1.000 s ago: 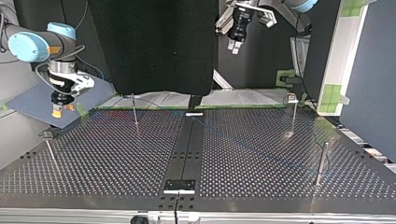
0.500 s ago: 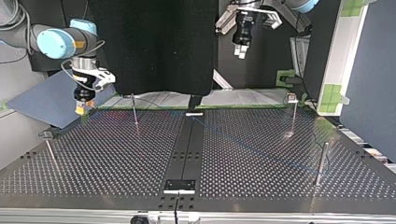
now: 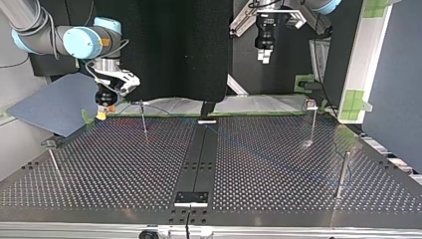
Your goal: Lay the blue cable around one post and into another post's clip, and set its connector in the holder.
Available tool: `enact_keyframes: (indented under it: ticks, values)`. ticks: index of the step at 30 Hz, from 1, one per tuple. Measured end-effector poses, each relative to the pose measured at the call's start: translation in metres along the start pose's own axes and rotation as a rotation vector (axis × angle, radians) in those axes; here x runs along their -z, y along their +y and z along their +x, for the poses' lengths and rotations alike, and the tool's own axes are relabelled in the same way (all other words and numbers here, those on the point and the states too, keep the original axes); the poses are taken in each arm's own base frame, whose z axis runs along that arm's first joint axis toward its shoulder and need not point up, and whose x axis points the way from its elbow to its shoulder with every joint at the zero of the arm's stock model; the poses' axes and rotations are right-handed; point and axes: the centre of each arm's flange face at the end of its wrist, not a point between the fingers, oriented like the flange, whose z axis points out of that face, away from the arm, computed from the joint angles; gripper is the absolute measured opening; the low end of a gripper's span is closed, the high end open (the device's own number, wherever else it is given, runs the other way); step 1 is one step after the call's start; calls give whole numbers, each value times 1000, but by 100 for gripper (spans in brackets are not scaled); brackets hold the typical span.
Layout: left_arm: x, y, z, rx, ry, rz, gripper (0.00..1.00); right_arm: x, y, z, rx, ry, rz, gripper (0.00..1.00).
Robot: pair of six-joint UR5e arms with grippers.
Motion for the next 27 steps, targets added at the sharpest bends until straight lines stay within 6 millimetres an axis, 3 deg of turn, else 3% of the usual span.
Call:
enact_keyframes:
  ticks: [8, 19, 27]
  values:
    - [-1, 1, 0, 4, -1, -5, 100, 12, -33, -18, 9, -19, 13, 99]
    - [-3, 4, -1, 4, -3, -15, 100, 32, -85, -72, 36, -95, 108, 99]
    - [-5, 5, -1, 3, -3, -20, 100, 57, -125, -80, 34, -97, 189, 99]
